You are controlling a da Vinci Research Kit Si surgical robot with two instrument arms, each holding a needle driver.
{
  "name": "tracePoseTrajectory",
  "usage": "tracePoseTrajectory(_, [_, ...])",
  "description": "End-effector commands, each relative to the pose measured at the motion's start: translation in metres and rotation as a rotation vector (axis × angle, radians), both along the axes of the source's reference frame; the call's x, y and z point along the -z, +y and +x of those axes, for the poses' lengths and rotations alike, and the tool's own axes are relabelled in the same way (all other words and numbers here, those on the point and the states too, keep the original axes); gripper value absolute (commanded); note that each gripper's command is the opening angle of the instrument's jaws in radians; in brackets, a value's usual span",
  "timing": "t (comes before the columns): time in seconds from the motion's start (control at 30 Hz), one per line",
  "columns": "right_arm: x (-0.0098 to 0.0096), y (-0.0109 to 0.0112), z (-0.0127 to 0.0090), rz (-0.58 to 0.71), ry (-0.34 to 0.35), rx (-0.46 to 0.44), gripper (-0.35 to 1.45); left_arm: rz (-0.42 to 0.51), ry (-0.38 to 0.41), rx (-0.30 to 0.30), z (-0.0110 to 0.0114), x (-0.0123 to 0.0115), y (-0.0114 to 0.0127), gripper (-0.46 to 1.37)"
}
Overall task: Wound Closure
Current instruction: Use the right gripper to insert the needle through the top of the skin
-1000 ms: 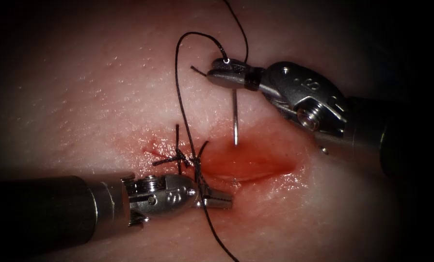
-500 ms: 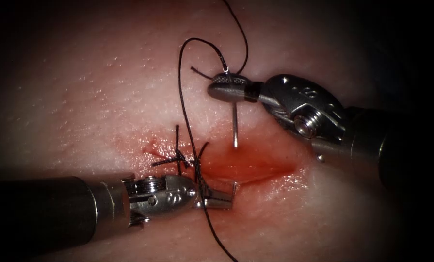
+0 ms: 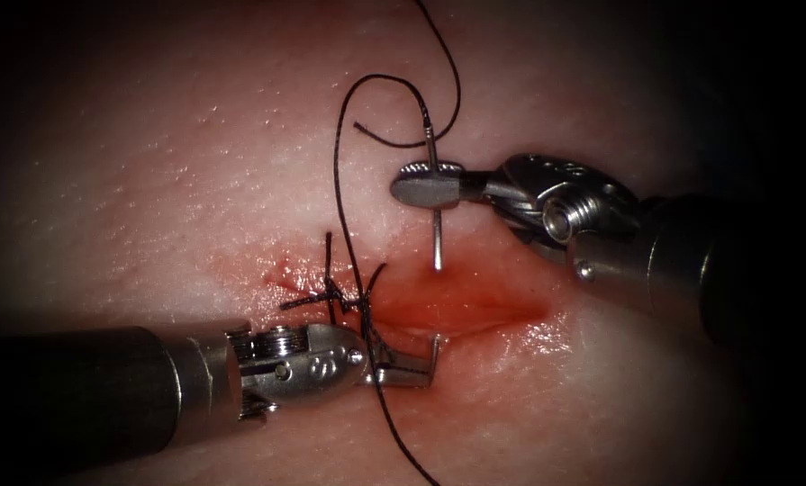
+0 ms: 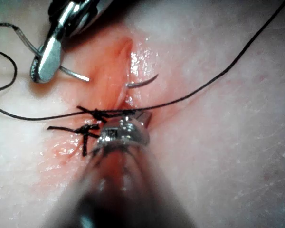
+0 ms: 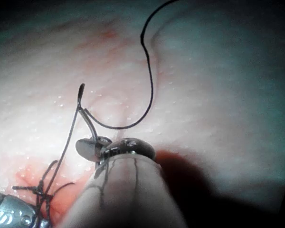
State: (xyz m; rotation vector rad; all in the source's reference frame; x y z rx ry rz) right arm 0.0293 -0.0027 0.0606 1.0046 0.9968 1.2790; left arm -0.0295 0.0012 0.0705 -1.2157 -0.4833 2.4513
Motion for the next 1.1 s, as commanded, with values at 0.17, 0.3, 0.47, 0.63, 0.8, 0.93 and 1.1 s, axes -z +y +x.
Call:
tracePoseTrajectory(0.17, [0.0002, -0.0005, 0.0000, 0.087, -0.005, -0.023, -0.35, 0.004, -0.003, -0.004, 0.0000, 0.0000, 0.0000, -0.35])
tracePoseTrajectory(0.3, [0.0002, -0.0012, 0.0001, 0.173, -0.007, -0.042, -0.35, 0.004, -0.003, -0.005, 0.0001, 0.0000, 0.0000, -0.35])
tracePoseTrajectory(0.47, [0.0002, -0.0020, 0.0002, 0.225, -0.008, -0.052, -0.35, 0.004, -0.003, -0.005, 0.0002, 0.0000, -0.0001, -0.35])
tracePoseTrajectory(0.63, [0.0005, -0.0028, 0.0003, 0.245, 0.008, -0.052, -0.35, 0.004, -0.003, -0.005, 0.0002, 0.0000, 0.0000, -0.35])
tracePoseTrajectory(0.8, [0.0008, -0.0032, 0.0002, 0.264, 0.027, -0.057, -0.35, 0.004, -0.004, -0.006, 0.0002, 0.0000, -0.0001, -0.35])
tracePoseTrajectory(0.93, [0.0006, -0.0028, -0.0001, 0.286, 0.005, -0.095, -0.35, 0.004, -0.004, -0.006, 0.0003, 0.0001, -0.0001, -0.35])
tracePoseTrajectory(1.1, [-0.0006, -0.0014, -0.0008, 0.153, -0.001, -0.119, -0.16, 0.003, -0.002, -0.004, 0.0003, 0.0002, -0.0001, -0.35])
